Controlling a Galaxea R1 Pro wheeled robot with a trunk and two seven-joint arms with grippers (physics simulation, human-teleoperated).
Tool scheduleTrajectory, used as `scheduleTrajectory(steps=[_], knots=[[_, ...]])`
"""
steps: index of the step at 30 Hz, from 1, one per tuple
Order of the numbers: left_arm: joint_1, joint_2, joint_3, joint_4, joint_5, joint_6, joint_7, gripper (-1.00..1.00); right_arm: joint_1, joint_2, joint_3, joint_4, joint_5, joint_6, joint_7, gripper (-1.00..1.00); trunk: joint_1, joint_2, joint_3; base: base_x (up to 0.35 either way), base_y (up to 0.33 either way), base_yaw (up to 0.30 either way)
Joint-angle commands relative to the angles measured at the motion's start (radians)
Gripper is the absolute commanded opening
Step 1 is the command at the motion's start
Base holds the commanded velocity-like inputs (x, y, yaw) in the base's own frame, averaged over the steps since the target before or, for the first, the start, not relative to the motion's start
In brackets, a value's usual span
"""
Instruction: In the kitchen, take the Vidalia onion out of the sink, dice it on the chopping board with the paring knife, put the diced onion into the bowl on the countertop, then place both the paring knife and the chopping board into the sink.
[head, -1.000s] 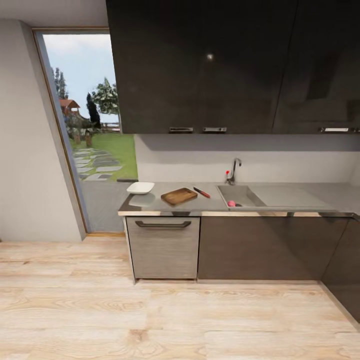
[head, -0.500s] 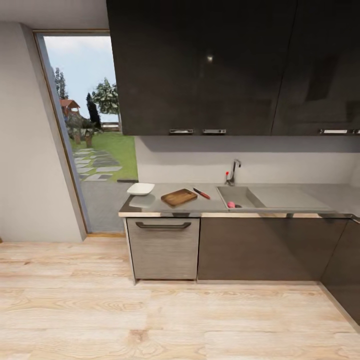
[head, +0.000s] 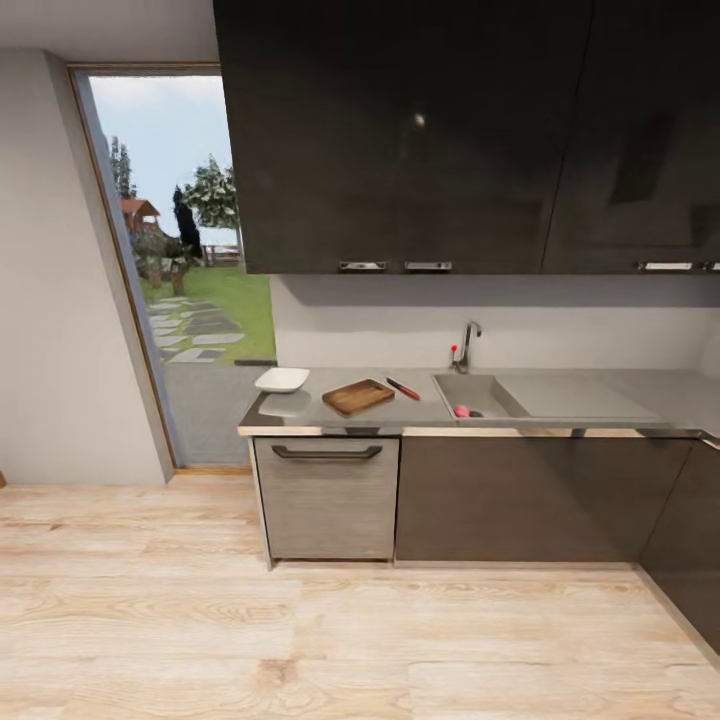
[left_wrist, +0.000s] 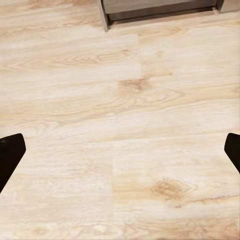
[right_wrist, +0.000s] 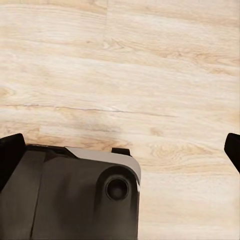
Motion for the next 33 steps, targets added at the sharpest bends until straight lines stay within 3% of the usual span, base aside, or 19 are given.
scheduleTrajectory(steps=[1,19,33], knots=[[0.000,0.001,-0.006,-0.001,-0.003,-0.001,0.009,1.00,0.000,-0.001,0.008,-0.001,-0.001,0.000,-0.009,1.00,-0.003,0.006,0.002,0.000,0.000,0.000],[0.000,0.001,-0.007,-0.001,-0.003,-0.001,0.009,1.00,0.000,-0.001,0.008,-0.001,-0.001,0.000,-0.009,1.00,-0.072,0.132,0.058,0.000,0.000,0.000],[0.000,0.000,-0.006,0.013,-0.003,0.000,0.009,1.00,0.000,-0.001,0.008,-0.001,-0.001,0.000,-0.009,1.00,-0.072,0.132,0.058,0.000,0.000,0.000]])
